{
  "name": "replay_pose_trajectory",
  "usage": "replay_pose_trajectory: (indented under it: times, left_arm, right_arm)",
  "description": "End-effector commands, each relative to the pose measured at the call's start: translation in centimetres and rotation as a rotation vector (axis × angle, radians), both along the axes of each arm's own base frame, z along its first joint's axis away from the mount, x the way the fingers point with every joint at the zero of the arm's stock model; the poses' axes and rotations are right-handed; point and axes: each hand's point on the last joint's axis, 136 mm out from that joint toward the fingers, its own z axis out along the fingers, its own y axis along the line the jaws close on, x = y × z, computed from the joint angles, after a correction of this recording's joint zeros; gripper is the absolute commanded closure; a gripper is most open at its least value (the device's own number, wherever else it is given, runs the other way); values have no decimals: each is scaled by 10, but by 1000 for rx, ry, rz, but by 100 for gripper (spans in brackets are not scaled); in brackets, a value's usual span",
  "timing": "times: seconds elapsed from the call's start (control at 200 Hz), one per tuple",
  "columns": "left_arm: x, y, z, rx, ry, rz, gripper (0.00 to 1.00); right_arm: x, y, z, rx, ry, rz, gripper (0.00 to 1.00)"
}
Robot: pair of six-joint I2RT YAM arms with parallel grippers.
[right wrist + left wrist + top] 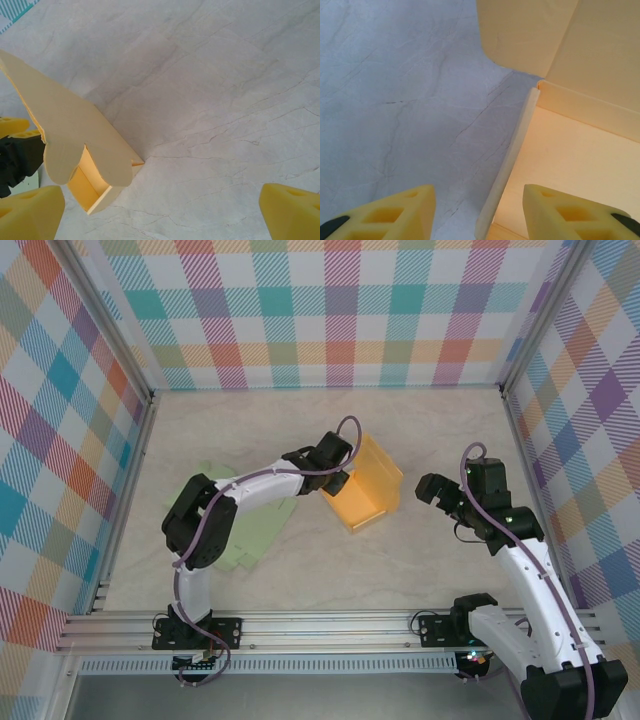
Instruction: Fold the paper box
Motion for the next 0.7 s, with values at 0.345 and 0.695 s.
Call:
replay_pose_trajectory:
  times: [0.345,0.695]
  left_arm:
    - [19,9,-34,105,6,56,57]
    - [21,33,-28,101,-48,236,73]
  right_arm:
    - [1,2,11,-1,-19,23,0]
    - [3,3,13,-2,-28,31,0]
